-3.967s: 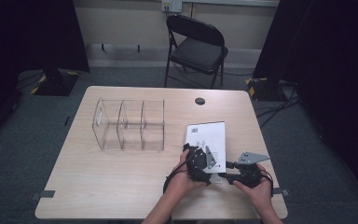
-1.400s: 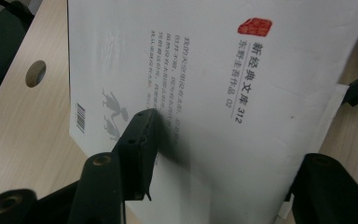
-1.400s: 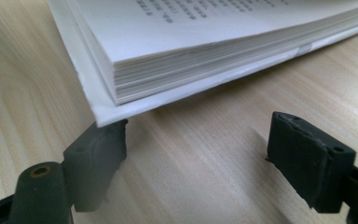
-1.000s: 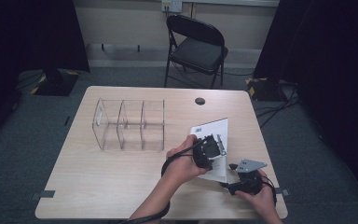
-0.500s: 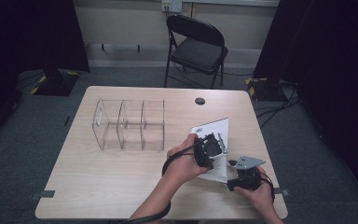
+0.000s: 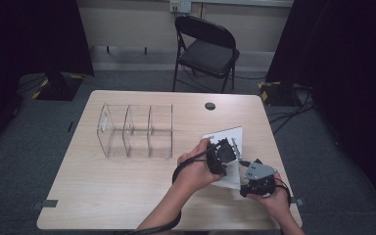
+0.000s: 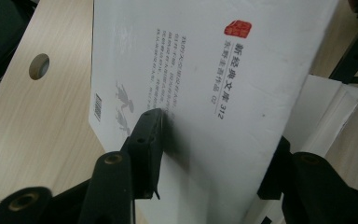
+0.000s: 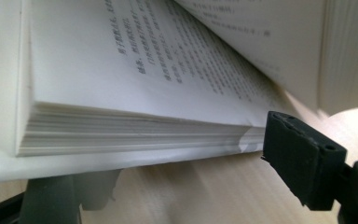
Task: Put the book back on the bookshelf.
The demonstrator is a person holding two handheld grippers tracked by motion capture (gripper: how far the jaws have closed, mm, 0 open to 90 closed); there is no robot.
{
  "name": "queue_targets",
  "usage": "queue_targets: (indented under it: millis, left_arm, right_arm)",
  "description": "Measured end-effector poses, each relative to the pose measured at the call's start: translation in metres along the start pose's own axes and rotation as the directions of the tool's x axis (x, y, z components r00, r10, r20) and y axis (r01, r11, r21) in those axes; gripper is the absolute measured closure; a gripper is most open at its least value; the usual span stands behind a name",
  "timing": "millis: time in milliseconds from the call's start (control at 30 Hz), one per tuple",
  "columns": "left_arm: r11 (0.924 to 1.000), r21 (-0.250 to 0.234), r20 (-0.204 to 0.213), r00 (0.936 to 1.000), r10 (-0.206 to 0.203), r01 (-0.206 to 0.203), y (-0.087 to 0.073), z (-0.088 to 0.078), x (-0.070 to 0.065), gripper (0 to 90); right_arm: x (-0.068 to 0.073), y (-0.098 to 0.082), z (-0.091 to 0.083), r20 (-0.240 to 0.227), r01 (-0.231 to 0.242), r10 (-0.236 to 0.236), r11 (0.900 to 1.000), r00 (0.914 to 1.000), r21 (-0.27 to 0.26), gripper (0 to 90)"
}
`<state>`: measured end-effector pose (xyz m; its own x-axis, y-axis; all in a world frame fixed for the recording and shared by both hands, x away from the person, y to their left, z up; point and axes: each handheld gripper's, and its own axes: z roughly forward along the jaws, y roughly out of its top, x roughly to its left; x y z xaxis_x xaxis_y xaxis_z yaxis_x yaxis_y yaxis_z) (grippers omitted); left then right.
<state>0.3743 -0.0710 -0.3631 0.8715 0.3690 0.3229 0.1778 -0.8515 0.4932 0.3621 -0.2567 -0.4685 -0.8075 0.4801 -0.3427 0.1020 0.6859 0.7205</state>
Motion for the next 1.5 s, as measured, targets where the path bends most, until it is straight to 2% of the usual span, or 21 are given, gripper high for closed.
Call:
queue_targets:
  millis: [133,167,200,400,467,567,633,700,800,967,1067,1200,1267,1333,1400,1500]
  left_arm:
    - [1.0,0.004,0.003,1.0,0.003,-0.003,0.003,0.0,0.002,52.7]
    - [1.0,0.007,-0.007,1.0,0.002,-0.002,0.003,0.0,0.002,52.7]
    - [1.0,0.008,0.001,1.0,0.001,-0.001,0.004,-0.001,0.002,52.8]
    - [0.9998,0.009,0.002,0.9999,-0.015,0.015,0.005,-0.003,0.003,53.4]
    - [0.9999,0.01,-0.006,0.9999,-0.01,0.01,0.006,-0.003,0.002,53.2]
    - [0.9996,-0.017,0.003,0.9998,-0.021,0.021,0.007,-0.005,0.003,52.4]
    - [0.9994,-0.034,0.014,0.9999,-0.009,0.01,0.007,-0.005,0.005,50.9]
    - [0.9971,-0.076,0.036,0.9993,0.002,0.0,0.006,-0.003,0.006,47.5]
    - [0.9903,-0.135,0.068,0.9974,-0.025,0.034,0.001,-0.006,0.01,45.5]
    - [0.9825,-0.168,0.106,0.9923,-0.063,0.081,-0.007,-0.018,0.012,45.7]
    - [0.9767,-0.191,0.08,0.9933,-0.083,0.097,-0.014,-0.028,0.02,44.2]
    - [0.9768,-0.178,0.064,0.992,-0.109,0.118,-0.027,-0.036,0.028,41.7]
    - [0.9673,-0.197,0.063,0.9866,-0.15,0.16,-0.034,-0.04,0.032,38.7]
    - [0.961,-0.191,0.063,0.9795,-0.191,0.2,-0.041,-0.043,0.035,36.8]
    - [0.9617,-0.18,0.062,0.978,-0.199,0.207,-0.047,-0.045,0.037,35.4]
    - [0.9512,-0.194,0.068,0.9707,-0.231,0.24,-0.057,-0.045,0.038,35.5]
  right_arm:
    - [-0.003,0.005,-0.002,0.0,0.072,-0.072,0.997,0.9974,0.0,25.3]
    - [-0.003,0.006,-0.002,-0.005,0.088,-0.088,0.996,0.9961,0.002,26.1]
    - [-0.003,0.006,-0.002,-0.016,0.098,-0.098,0.995,0.995,0.003,27.7]
    - [-0.004,0.011,-0.004,-0.05,0.112,-0.111,0.994,0.9925,0.01,32.5]
    - [-0.005,0.017,-0.006,-0.061,0.169,-0.168,0.986,0.9838,0.009,37.8]
    - [-0.008,0.027,-0.012,-0.074,0.205,-0.205,0.979,0.976,-0.001,46.0]
    - [-0.009,0.033,-0.015,-0.092,0.236,-0.233,0.972,0.968,0.017,49.9]
    - [-0.012,0.038,-0.019,-0.096,0.231,-0.229,0.973,0.9687,0.015,53.9]
    - [-0.017,0.041,-0.023,-0.1,0.244,-0.241,0.97,0.9653,0.018,56.6]
    - [-0.021,0.044,-0.023,-0.114,0.258,-0.253,0.966,0.9606,0.025,57.0]
    - [-0.026,0.043,-0.024,-0.125,0.243,-0.239,0.97,0.9629,0.017,57.1]
    - [-0.026,0.045,-0.025,-0.135,0.244,-0.239,0.969,0.9617,0.028,57.1]
    - [-0.027,0.046,-0.024,-0.136,0.247,-0.242,0.969,0.9608,0.027,57.1]
    - [-0.028,0.046,-0.025,-0.14,0.24,-0.233,0.97,0.9623,0.033,57.1]
    - [-0.031,0.047,-0.025,-0.15,0.233,-0.226,0.972,0.9624,0.03,57.2]
    - [-0.033,0.048,-0.025,-0.157,0.228,-0.221,0.973,0.9626,0.029,57.3]
